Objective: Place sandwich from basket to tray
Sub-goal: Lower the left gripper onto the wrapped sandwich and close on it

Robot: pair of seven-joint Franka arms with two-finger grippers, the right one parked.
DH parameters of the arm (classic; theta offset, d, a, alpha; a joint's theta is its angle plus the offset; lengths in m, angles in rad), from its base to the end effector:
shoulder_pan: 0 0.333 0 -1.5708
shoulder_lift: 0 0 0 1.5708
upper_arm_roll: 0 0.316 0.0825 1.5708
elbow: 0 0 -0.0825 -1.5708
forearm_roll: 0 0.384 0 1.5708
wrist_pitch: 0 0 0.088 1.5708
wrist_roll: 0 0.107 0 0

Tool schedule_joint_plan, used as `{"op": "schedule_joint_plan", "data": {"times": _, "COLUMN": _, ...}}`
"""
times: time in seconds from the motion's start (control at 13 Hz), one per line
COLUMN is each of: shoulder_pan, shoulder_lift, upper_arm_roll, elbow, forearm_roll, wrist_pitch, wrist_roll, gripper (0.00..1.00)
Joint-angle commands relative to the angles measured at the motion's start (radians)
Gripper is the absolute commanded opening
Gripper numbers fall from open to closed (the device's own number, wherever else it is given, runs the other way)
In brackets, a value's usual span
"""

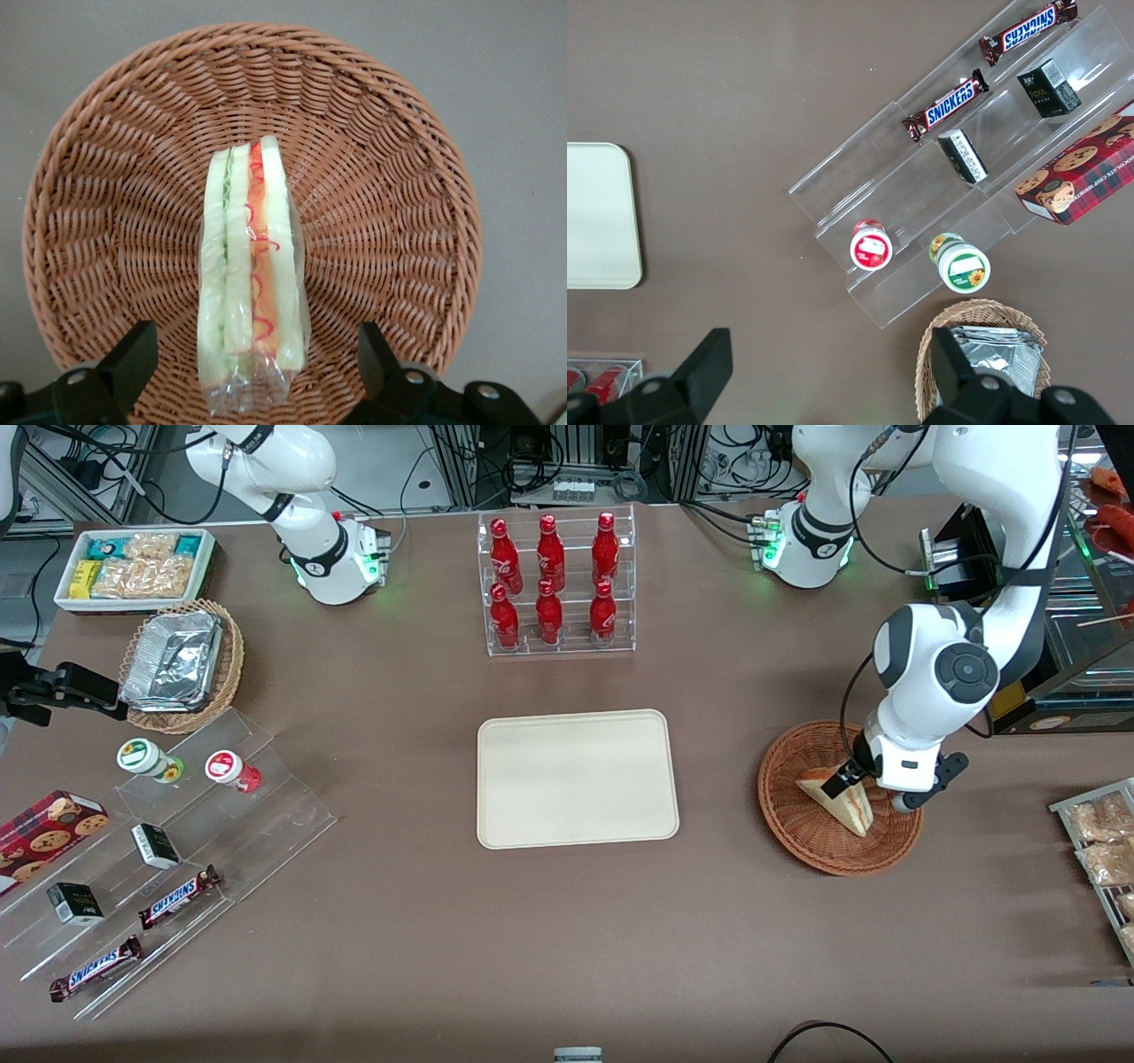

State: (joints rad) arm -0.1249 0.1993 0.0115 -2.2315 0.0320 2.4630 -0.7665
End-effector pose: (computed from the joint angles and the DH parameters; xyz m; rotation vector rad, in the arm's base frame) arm 0.5444 -0.0621 0.2851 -2.9808 -0.9684 -0.0608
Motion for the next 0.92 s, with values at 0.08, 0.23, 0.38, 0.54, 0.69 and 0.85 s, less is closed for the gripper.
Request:
{"op": "schedule_joint_plan", "data": {"times": 0.08, "shoulder_pan": -0.007, "shoulder_lift": 0.021, "upper_arm_roll": 0.004, "elbow": -0.016, "forearm_roll": 0.017, "wrist_pitch": 0.048, "wrist_roll": -0.031, "gripper": 1.0}}
{"op": "schedule_joint_plan", "data": {"times": 0.23, "shoulder_pan": -0.006, "shoulder_lift": 0.035, "upper_arm_roll": 0.004, "elbow": -0.017, "forearm_roll": 0.017, "wrist_pitch": 0.048, "wrist_roll": -0.031, "gripper": 1.0}}
{"op": "schedule_joint_plan", "data": {"times": 0.38, "shoulder_pan": -0.002, "shoulder_lift": 0.045, "upper_arm_roll": 0.004, "elbow": -0.016, "forearm_roll": 0.017, "wrist_pitch": 0.048, "wrist_roll": -0.031, "gripper": 1.0}}
{"op": "schedule_joint_plan", "data": {"times": 0.54, "shoulder_pan": -0.002, "shoulder_lift": 0.054, "upper_arm_roll": 0.004, "elbow": -0.016, "forearm_roll": 0.017, "wrist_pitch": 0.048, "wrist_roll": -0.031, "gripper": 0.98}}
{"op": "schedule_joint_plan", "data": {"times": 0.69, "shoulder_pan": -0.002, "shoulder_lift": 0.057, "upper_arm_roll": 0.004, "elbow": -0.011, "forearm_roll": 0.016, "wrist_pitch": 0.048, "wrist_roll": -0.048, "gripper": 0.34}}
{"op": "schedule_joint_plan", "data": {"times": 0.85, "shoulder_pan": -0.002, "shoulder_lift": 0.057, "upper_arm_roll": 0.004, "elbow": -0.007, "forearm_roll": 0.016, "wrist_pitch": 0.047, "wrist_roll": -0.056, "gripper": 0.0}}
